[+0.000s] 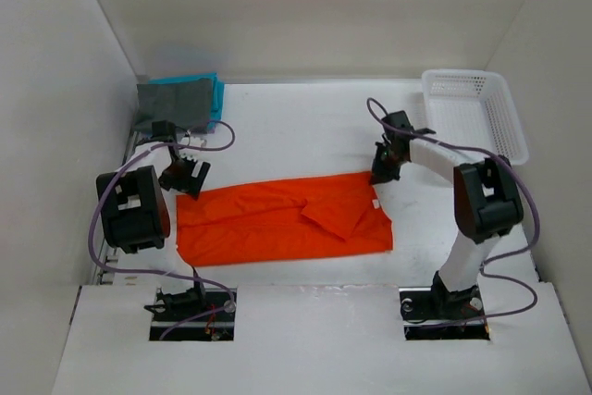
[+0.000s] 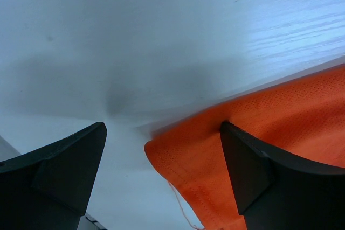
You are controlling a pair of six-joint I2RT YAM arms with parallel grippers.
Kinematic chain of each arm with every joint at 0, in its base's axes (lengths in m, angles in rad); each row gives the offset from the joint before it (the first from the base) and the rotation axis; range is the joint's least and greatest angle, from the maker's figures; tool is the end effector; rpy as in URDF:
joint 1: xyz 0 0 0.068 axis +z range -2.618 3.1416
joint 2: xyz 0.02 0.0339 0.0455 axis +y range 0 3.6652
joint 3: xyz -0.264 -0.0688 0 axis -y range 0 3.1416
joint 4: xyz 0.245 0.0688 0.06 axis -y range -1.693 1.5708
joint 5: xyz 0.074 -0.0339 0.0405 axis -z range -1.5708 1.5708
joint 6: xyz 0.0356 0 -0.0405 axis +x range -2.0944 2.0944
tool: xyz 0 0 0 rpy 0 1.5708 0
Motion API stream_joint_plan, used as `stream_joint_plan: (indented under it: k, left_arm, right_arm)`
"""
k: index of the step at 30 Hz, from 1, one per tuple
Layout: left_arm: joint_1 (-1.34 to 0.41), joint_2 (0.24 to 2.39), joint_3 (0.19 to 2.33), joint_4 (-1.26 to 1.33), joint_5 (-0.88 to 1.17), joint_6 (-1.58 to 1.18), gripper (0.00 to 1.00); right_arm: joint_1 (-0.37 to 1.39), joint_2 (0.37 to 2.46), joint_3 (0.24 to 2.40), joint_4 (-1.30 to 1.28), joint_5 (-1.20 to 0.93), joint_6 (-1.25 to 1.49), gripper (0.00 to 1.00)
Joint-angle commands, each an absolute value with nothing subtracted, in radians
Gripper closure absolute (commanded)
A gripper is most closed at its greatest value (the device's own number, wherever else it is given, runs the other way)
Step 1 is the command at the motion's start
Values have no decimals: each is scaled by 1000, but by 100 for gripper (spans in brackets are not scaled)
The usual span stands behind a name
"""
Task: Fold and stack the t-shirts
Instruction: Fold the other side of the tshirt into a rectangle
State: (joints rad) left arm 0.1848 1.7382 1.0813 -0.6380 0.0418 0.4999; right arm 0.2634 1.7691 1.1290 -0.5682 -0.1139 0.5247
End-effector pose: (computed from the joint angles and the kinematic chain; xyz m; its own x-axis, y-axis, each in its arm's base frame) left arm 0.3192 0.0582 0.1663 -0.9127 0.3166 -0.2583 0.3021 0.9485 0.0953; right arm 0.3302 0.0932 0.1719 -0.9304 0.2646 -0.2537 0.1947 0.9431 0.2696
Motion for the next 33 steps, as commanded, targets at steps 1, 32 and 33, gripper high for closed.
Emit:
stream_joint_plan:
  k: [1,32,33]
  left_arm:
    - [225,1712,1110,-650,-25,500,12]
    - [166,1729,1069,-627,14,446,10]
    - [166,1726,1066,-624,14,448,10]
  right_arm:
    - [269,1914,1392,-616,-91,443,99]
    - [248,1681,1126,-497,61,627,33]
    - [245,1695,1126,-495,49,637,36]
